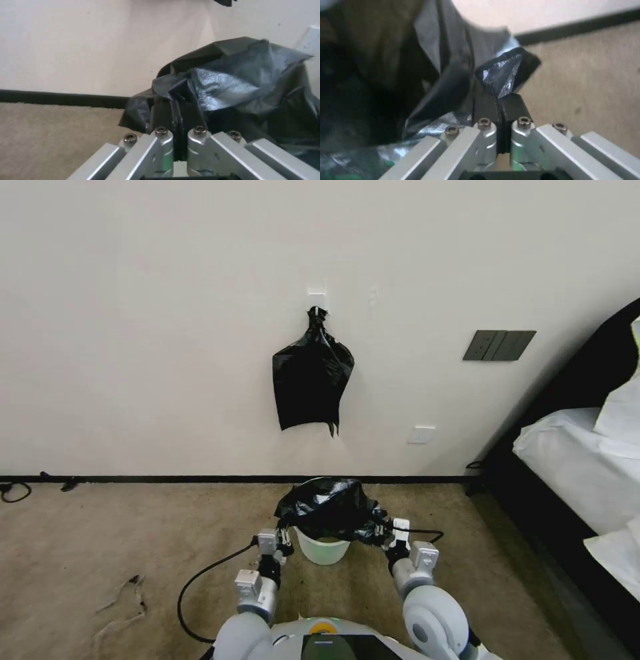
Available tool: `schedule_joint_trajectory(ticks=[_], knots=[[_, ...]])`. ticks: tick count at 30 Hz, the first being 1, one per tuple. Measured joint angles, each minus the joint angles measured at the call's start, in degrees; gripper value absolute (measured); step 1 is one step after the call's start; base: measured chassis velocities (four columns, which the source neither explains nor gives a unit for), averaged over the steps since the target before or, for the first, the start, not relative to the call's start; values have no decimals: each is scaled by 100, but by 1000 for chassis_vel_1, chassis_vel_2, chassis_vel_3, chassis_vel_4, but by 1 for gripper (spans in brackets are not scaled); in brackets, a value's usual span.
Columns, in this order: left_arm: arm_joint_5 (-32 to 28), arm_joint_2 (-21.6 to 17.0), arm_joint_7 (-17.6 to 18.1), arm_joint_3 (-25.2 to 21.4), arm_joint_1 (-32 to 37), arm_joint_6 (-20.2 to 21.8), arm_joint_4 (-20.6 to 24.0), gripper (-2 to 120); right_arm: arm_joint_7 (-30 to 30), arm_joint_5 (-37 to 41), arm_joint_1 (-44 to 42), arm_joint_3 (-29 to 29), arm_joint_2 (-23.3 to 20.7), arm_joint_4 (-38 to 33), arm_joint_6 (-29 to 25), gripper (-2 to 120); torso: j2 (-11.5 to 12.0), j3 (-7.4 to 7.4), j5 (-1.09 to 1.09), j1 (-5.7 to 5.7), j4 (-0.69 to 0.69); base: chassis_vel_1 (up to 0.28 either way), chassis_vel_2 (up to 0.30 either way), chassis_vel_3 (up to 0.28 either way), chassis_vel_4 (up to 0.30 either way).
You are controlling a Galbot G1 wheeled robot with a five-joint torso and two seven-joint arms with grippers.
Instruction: Place a trash bag onto the trash bin.
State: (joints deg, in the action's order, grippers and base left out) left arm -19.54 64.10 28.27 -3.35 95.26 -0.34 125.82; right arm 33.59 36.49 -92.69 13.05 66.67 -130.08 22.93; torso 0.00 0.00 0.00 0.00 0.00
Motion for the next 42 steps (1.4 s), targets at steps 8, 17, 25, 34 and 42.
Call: schedule_joint_trajectory(ticks=[8,17,25,34,42], knots=[[34,-173,295,-108,353,394,270,0,185,255,-14,-42,-17,37,402,0,0,0,0,0,0,0,0,0,0],[-305,-268,643,-122,370,910,303,0,234,602,144,-94,-54,218,634,0,0,0,0,0,0,0,0,0,0],[-709,-338,758,-136,160,1249,187,0,233,797,424,-178,-100,427,848,0,0,0,0,0,0,0,0,0,0],[-903,-330,773,8,-282,1433,-310,0,140,857,728,-244,-48,921,955,0,0,0,0,0,0,0,0,0,0],[-895,-212,743,71,-870,1329,-868,0,-110,681,967,-320,-36,1317,730,0,0,1,0,0,0,0,0,0,0]])
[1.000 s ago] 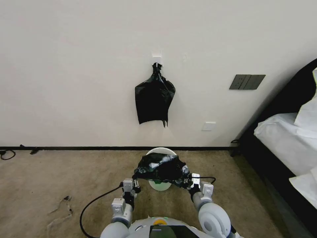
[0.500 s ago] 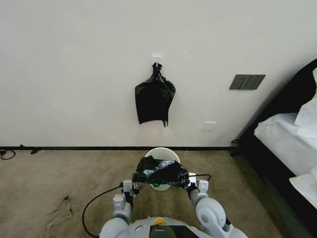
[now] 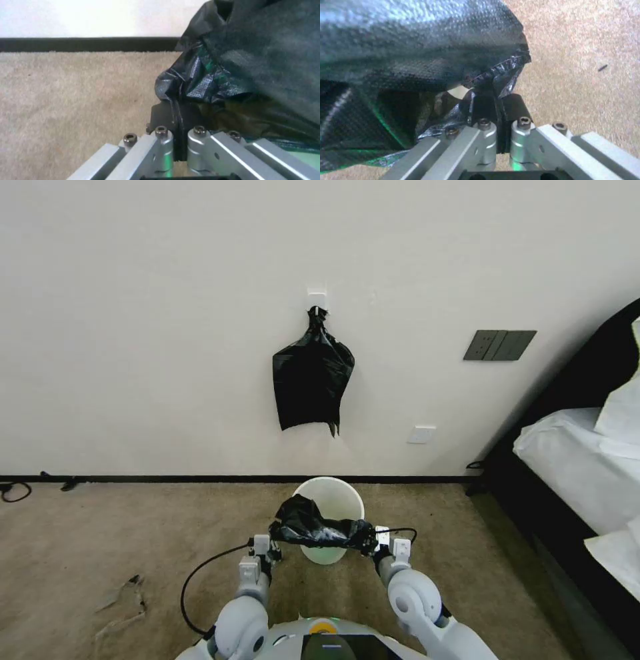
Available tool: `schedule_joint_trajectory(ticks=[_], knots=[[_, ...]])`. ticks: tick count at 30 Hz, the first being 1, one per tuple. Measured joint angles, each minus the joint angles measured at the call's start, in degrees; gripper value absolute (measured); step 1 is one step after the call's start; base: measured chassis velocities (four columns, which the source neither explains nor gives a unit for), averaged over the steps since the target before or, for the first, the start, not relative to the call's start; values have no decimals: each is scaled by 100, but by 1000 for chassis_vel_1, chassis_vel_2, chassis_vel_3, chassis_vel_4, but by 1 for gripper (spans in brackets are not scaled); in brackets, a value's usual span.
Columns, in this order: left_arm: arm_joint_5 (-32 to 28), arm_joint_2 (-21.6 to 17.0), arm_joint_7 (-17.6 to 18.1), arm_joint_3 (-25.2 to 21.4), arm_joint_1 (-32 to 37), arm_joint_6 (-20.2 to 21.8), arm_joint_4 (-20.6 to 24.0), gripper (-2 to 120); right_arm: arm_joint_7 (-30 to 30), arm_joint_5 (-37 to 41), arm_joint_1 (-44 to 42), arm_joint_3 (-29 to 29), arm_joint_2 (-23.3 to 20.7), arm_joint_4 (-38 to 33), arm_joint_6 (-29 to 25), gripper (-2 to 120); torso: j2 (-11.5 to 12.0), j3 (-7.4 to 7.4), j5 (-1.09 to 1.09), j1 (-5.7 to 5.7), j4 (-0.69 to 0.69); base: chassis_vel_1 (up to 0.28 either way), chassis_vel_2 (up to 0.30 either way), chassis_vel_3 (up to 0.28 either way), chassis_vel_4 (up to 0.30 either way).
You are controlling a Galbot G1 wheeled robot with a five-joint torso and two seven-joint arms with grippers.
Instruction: Place a trash bag onto the trash bin.
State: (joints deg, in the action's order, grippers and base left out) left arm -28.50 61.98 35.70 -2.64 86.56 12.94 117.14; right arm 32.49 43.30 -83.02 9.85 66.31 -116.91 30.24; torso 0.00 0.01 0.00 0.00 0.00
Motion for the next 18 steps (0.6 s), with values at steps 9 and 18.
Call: schedule_joint_trajectory(ticks=[9,18], knots=[[326,-123,-96,-105,378,-29,316,19,-221,-358,-427,86,-253,-404,-208,18,0,0,-1,0,1,0,0,0,0],[817,-382,-140,-416,1144,-170,859,51,-274,-886,-1178,219,-616,-987,-428,51,0,-1,-1,0,0,0,0,0,0]])
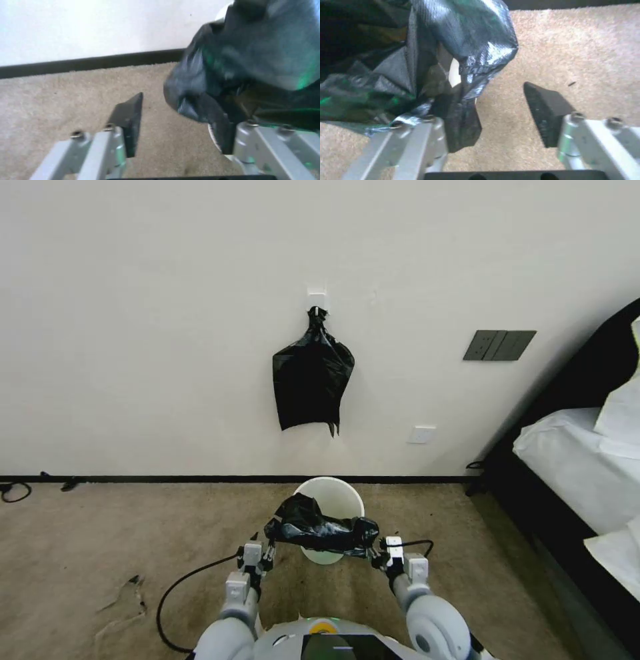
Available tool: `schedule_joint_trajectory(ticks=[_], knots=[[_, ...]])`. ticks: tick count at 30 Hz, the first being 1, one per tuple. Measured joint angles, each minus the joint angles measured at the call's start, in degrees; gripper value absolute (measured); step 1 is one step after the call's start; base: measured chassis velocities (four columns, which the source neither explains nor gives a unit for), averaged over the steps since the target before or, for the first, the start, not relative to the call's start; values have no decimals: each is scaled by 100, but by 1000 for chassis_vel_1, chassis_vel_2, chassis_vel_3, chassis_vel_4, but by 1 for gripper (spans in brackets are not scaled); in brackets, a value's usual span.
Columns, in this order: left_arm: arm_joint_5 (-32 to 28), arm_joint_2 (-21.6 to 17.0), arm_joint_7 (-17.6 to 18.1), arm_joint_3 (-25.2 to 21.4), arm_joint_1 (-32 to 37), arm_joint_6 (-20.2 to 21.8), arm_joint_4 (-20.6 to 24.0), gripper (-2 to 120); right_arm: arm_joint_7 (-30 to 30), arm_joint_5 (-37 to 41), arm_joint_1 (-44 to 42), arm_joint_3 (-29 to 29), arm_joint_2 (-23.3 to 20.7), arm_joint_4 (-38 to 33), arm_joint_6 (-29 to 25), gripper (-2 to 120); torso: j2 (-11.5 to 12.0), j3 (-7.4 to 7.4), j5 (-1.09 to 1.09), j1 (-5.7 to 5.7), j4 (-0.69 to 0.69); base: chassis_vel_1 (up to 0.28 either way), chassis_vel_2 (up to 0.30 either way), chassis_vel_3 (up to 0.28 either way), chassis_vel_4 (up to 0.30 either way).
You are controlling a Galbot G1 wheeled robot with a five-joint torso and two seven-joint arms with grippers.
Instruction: Place a trash bag onto the trash bin.
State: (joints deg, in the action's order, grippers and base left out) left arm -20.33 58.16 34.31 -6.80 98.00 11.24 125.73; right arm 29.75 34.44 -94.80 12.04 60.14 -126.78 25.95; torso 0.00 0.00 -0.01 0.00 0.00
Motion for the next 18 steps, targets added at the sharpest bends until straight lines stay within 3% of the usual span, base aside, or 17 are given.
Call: schedule_joint_trajectory(ticks=[2,6,10,14,17,18], knots=[[112,-26,-10,-47,168,-93,112,62,-70,-257,-217,23,-86,-112,-131,62,0,0,1,0,-1,0,0,0,0],[225,-46,-33,-94,306,-208,178,70,-143,-518,-390,36,-138,-176,-293,70,0,0,1,0,0,0,0,0,0],[344,-123,-289,-310,682,-610,284,90,-313,-1283,-746,10,-244,-208,-908,90,0,0,1,0,-1,0,0,0,0],[361,-152,-538,-462,906,-869,292,97,-481,-1667,-889,6,-322,-141,-1322,98,0,0,1,0,0,0,0,0,0],[435,-178,-790,-634,1071,-1125,291,100,-1096,-2311,-974,66,-468,156,-2242,100,0,0,0,0,0,0,0,0,0],[435,-178,-790,-634,1071,-1125,291,100,-1096,-2311,-974,66,-468,156,-2242,100,0,0,0,0,0,0,0,0,0]])
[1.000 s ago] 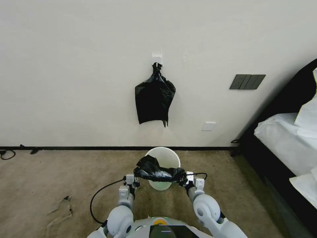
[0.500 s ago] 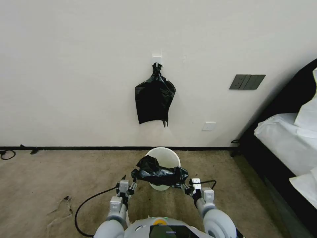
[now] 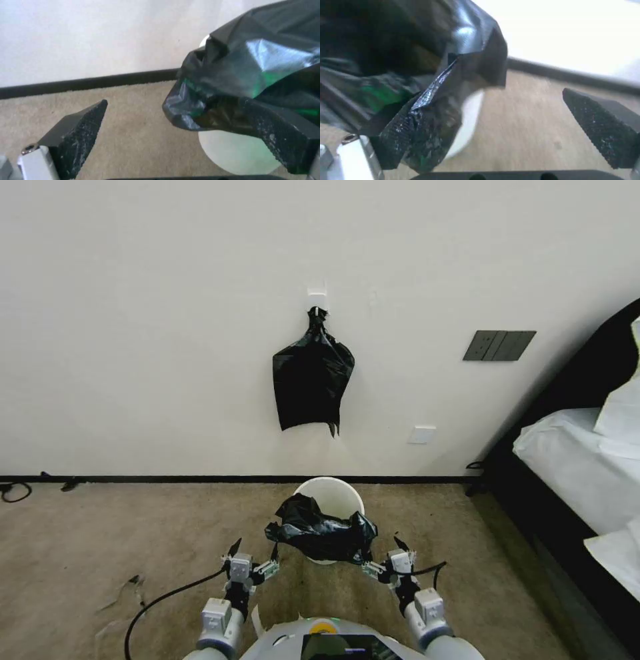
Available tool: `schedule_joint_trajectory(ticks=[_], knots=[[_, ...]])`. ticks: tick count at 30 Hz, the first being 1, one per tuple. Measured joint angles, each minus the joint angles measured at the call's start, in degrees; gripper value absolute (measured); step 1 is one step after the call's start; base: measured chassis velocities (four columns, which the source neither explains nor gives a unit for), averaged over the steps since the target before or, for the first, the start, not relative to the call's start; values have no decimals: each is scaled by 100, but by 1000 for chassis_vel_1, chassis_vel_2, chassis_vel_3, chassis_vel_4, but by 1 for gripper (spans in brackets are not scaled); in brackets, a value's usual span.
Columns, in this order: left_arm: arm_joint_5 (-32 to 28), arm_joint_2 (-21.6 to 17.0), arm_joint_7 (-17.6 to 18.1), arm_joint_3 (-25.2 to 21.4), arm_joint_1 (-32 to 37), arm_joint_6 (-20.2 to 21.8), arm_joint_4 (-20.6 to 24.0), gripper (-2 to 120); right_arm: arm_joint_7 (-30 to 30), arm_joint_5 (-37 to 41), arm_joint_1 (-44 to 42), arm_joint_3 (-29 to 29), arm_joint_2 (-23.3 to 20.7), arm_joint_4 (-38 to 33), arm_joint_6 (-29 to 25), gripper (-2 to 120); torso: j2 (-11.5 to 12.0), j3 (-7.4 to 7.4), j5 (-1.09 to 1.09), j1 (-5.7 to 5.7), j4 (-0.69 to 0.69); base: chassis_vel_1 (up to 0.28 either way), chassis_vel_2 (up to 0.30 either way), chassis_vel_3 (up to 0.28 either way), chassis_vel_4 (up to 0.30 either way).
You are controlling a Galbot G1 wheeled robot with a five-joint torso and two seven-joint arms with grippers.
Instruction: Place a trash bag onto the trash bin.
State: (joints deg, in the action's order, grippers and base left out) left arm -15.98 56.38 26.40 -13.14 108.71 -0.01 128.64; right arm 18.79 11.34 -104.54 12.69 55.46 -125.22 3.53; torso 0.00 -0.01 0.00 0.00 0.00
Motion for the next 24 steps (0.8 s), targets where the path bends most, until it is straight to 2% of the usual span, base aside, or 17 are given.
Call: schedule_joint_trajectory(ticks=[3,4,7,8,9,12,14,15,19,20,22,24], knots=[[2,-36,-229,-99,17,-197,19,100,-755,-513,106,46,-85,408,-863,100,0,0,0,0,0,0,0,0,0],[2,-36,-229,-99,17,-197,19,100,-755,-513,106,46,-85,408,-863,100,0,0,0,0,0,0,0,0,0],[-25,-76,-475,-199,19,-418,19,100,-1330,-1081,341,140,-95,935,-1924,100,0,0,-1,0,0,0,0,0,0],[-26,-78,-505,-221,21,-450,20,100,-1445,-1261,410,182,-94,1080,-2184,100,0,0,-1,0,0,0,0,0,0],[-26,-78,-505,-221,21,-450,20,100,-1445,-1261,410,182,-94,1080,-2184,100,0,0,-1,0,0,0,0,0,0],[-24,-77,-567,-263,34,-483,59,100,-1748,-1857,638,356,-84,1496,-2964,100,0,0,-1,0,0,0,0,0,0],[-24,-76,-590,-270,11,-482,89,100,-2012,-2527,810,602,-43,1733,-3677,100,0,0,0,0,0,0,0,0,0],[-24,-76,-590,-270,11,-482,89,100,-2012,-2527,810,602,-43,1733,-3677,100,0,0,0,0,0,0,0,0,0],[-23,-88,-620,-278,-67,-434,147,100,-2589,-3369,1018,1026,-16,1915,-4689,100,0,1,0,0,0,0,0,0,0],[-23,-88,-620,-278,-67,-434,147,100,-2589,-3369,1018,1026,-16,1915,-4689,100,0,1,0,0,0,0,0,0,0],[-11,-82,-635,-289,-102,-423,171,100,-2900,-3429,1026,1173,-34,1887,-5059,100,0,1,0,0,0,0,0,0,0],[17,-69,-641,-307,-106,-427,178,100,-2939,-3353,970,1204,-57,1815,-5079,100,0,1,-1,0,1,0,0,0,0]])
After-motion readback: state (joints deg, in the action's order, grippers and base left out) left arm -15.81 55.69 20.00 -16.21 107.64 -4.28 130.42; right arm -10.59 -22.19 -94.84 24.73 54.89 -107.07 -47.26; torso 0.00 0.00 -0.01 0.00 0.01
